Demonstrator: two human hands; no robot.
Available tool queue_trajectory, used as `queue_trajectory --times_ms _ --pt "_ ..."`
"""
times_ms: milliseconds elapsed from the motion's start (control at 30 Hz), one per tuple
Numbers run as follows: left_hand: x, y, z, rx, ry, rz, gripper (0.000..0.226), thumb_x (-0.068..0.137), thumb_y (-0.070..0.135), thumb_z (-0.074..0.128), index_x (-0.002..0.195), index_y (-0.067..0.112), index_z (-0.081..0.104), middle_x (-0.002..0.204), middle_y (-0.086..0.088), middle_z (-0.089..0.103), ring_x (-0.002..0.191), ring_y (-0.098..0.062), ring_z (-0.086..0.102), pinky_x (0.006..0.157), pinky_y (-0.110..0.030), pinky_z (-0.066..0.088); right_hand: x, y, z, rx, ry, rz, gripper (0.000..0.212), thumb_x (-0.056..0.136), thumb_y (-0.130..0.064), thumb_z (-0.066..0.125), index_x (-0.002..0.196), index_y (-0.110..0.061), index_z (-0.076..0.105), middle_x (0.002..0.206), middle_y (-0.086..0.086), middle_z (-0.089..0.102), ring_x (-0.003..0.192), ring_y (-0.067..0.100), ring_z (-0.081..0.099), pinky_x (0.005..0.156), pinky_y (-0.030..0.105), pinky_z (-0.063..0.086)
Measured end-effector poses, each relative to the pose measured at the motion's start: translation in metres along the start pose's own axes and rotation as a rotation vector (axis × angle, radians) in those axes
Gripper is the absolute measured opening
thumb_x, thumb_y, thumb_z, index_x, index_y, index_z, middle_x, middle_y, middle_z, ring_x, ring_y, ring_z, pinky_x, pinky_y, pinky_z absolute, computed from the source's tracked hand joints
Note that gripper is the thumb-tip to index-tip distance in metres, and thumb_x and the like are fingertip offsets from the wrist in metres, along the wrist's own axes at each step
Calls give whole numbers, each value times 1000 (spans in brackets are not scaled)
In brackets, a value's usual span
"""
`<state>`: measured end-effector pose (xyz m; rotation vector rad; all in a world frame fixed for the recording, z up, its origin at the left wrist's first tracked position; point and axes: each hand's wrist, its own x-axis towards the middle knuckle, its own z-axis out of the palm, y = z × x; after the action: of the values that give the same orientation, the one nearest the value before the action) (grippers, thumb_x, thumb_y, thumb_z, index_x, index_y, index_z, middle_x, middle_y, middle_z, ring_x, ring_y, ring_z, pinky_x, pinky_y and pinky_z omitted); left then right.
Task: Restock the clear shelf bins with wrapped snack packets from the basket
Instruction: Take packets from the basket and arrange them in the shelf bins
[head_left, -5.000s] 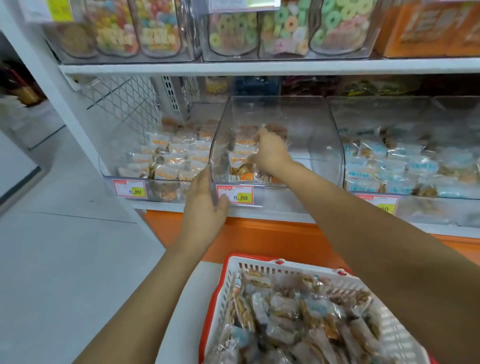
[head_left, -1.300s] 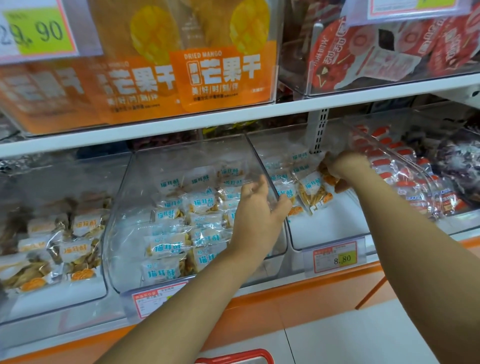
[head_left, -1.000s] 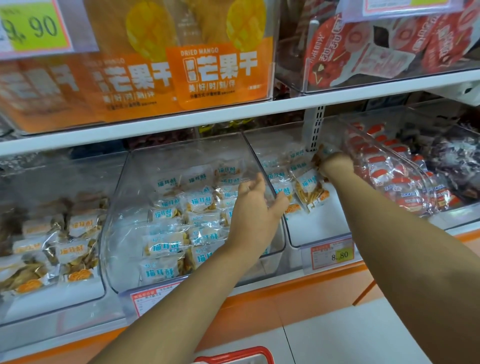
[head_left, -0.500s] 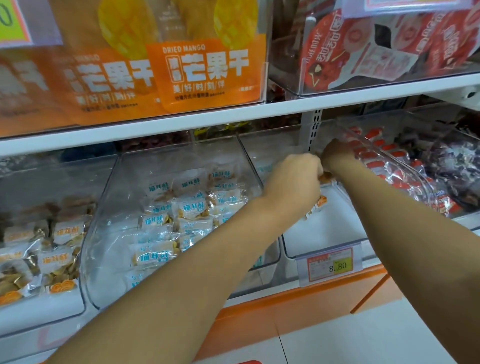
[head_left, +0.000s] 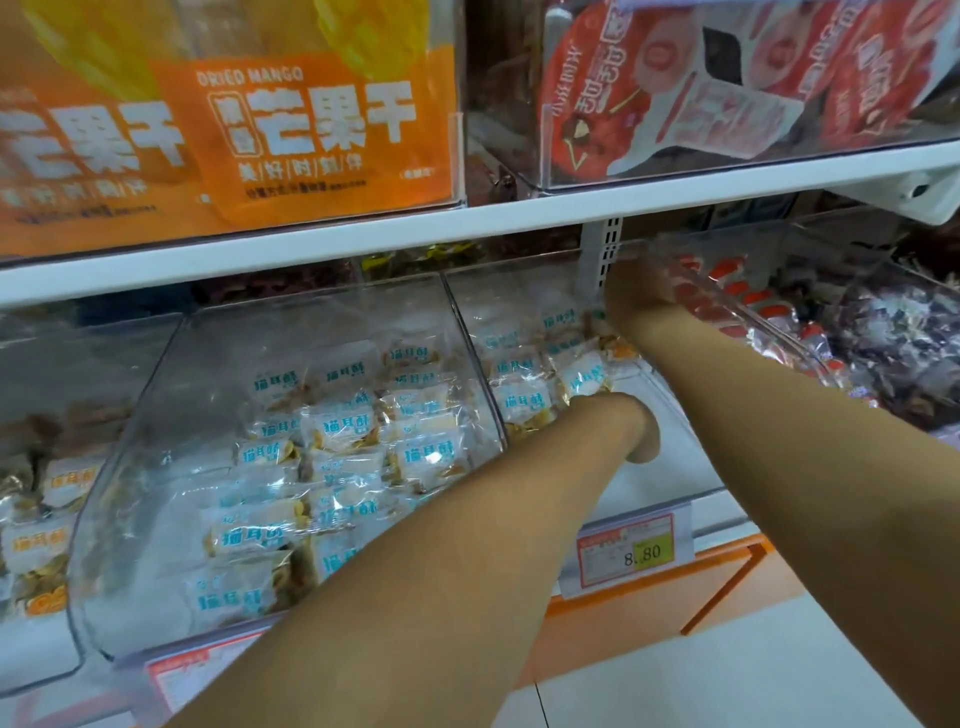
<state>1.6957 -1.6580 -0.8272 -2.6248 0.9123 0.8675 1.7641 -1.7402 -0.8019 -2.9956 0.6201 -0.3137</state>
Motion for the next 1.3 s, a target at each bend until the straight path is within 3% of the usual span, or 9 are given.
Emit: queue_trajectory --times_ms 133,400,533,667,767,1000,1133,1200,1300 --pt "7 -1 1 64 -6 -62 45 99 19 30 141 4 36 143 -17 38 126 -34 43 97 -41 39 0 5 19 120 107 97 56 97 1 40 148 4 16 131 26 49 117 35 54 91 38 48" --pt "-6 -9 3 65 41 -32 48 99 19 31 145 4 34 146 -12 38 128 -29 45 100 -37 41 -17 8 4 70 -94 -13 41 90 -4 54 130 -4 45 130 18 47 117 34 50 96 40 46" --pt "-68 -18 8 -344 417 96 19 96 11 41 90 1 56 83 -9 49 78 -25 50 68 -31 41 -52 12 -40 126 -19 -35 27 94 -7 48 119 0 54 118 15 59 103 31 58 86 34 49" --pt "-160 -38 43 -608 937 244 35 98 27 45 70 8 55 69 -11 59 67 -27 56 59 -37 44 -120 3 -76 204 88 -155 35 94 -28 54 68 -5 51 67 11 52 66 26 49 63 28 35" --pt "-220 -64 91 -702 1022 208 47 98 33 47 55 14 39 50 -2 40 50 -18 40 53 -34 35 -179 -17 -95 156 -21 -315 51 94 -37 55 54 -10 39 52 7 39 52 22 39 48 32 23" --pt "-275 -104 236 -745 763 -96 49 95 33 53 52 19 35 48 3 34 48 -12 34 49 -25 23 -303 -77 -61 228 -483 -650 42 95 -29 55 60 -7 47 56 6 44 53 18 41 54 32 33" --pt "-272 -113 328 -750 273 -235 18 97 33 50 90 19 60 88 -3 62 78 -17 55 66 -25 41 -363 -107 18 96 -904 -694 22 91 -17 62 104 -1 70 106 14 69 95 25 65 74 30 48" --pt "-275 -113 366 -783 131 -269 35 97 32 47 128 17 53 117 -6 62 93 -19 59 76 -25 46 -394 -109 66 26 -1029 -719 46 89 1 57 134 -11 53 135 12 54 109 25 57 71 24 44" --pt "-287 -114 405 -841 63 -312 31 98 31 46 124 17 55 114 -7 63 91 -19 61 65 -22 41 -439 -100 124 -65 -1135 -789 87 84 9 57 152 -27 18 153 10 30 115 27 52 84 36 51"
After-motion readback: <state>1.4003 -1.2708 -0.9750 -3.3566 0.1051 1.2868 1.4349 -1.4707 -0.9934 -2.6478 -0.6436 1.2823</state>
